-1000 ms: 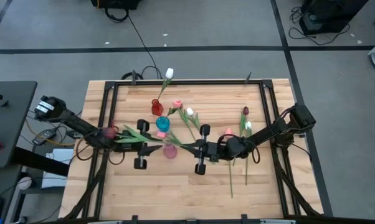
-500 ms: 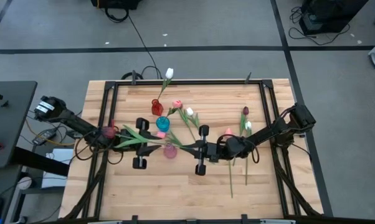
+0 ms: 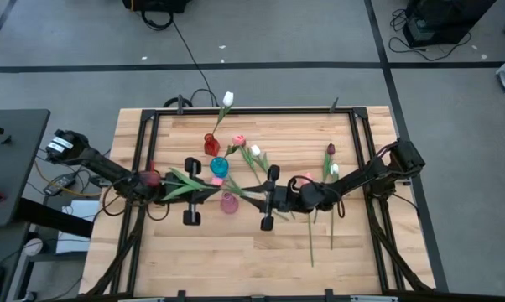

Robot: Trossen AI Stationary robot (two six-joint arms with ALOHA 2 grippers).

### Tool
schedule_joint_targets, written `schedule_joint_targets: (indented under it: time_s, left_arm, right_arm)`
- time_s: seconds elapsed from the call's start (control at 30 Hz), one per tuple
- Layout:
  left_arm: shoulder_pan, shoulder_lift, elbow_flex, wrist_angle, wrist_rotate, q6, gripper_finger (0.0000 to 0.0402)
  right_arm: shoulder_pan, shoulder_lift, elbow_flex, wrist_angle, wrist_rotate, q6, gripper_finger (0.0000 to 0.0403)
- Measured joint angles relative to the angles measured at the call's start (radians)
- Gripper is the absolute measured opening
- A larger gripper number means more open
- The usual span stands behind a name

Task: Sort flowers into vase by color
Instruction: Put the bottom left red flower into the purple vase

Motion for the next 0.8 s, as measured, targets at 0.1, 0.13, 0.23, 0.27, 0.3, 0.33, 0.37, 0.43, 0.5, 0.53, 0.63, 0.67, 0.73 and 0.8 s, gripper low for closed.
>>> schedule_joint_targets:
  time_s: [0.1,0.13,0.23,0.27,0.3,0.33,0.37,0.43,0.5,0.53,0.63,0.67,0.73,0.8]
  left_arm:
    - [-0.015,-0.09,-0.001,-0.145,-0.006,-0.033,0.0006]
    - [-0.024,-0.127,-0.001,-0.219,-0.007,-0.049,0.0006]
    - [-0.045,-0.243,-0.001,-0.427,-0.043,-0.085,0.0006]
    - [-0.051,-0.281,-0.001,-0.483,-0.063,-0.087,0.0006]
    - [-0.057,-0.317,-0.001,-0.53,-0.083,-0.091,0.0006]
    - [-0.06,-0.351,-0.001,-0.578,-0.1,-0.094,0.0006]
    - [-0.061,-0.381,-0.001,-0.624,-0.115,-0.094,0.0006]
    - [-0.06,-0.437,-0.001,-0.705,-0.127,-0.095,0.0007]
    - [-0.057,-0.491,-0.001,-0.769,-0.143,-0.102,0.0007]
    - [-0.056,-0.517,-0.001,-0.802,-0.16,-0.103,0.0007]
    - [-0.056,-0.591,-0.001,-0.91,-0.238,-0.108,0.0007]
    - [-0.056,-0.612,-0.001,-0.934,-0.264,-0.111,0.0007]
    - [-0.056,-0.652,-0.001,-0.976,-0.303,-0.124,0.0007]
    - [-0.054,-0.682,-0.001,-1.007,-0.313,-0.15,0.0007]
  right_arm:
    - [-0.012,-0.04,-0.001,-0.129,0.012,0.07,0.0137]
    - [-0.017,-0.061,-0.001,-0.185,0.011,0.092,0.0143]
    - [-0.04,-0.131,-0.001,-0.36,-0.018,0.145,0.0156]
    - [-0.049,-0.15,-0.001,-0.413,-0.028,0.153,0.0159]
    - [-0.058,-0.168,0.0,-0.461,-0.034,0.154,0.0161]
    - [-0.069,-0.183,-0.001,-0.502,-0.034,0.152,0.0162]
    - [-0.08,-0.198,-0.001,-0.536,-0.034,0.14,0.0163]
    - [-0.106,-0.227,-0.001,-0.595,-0.043,0.117,0.0164]
    - [-0.139,-0.256,0.0,-0.649,-0.066,0.1,0.0164]
    - [-0.156,-0.272,0.0,-0.673,-0.081,0.091,0.0164]
    - [-0.206,-0.314,-0.003,-0.726,-0.135,0.057,0.0164]
    - [-0.222,-0.325,-0.012,-0.725,-0.159,0.048,0.0164]
    - [-0.256,-0.344,-0.038,-0.707,-0.214,0.03,0.0163]
    - [-0.291,-0.354,-0.072,-0.65,-0.267,0.025,0.0163]
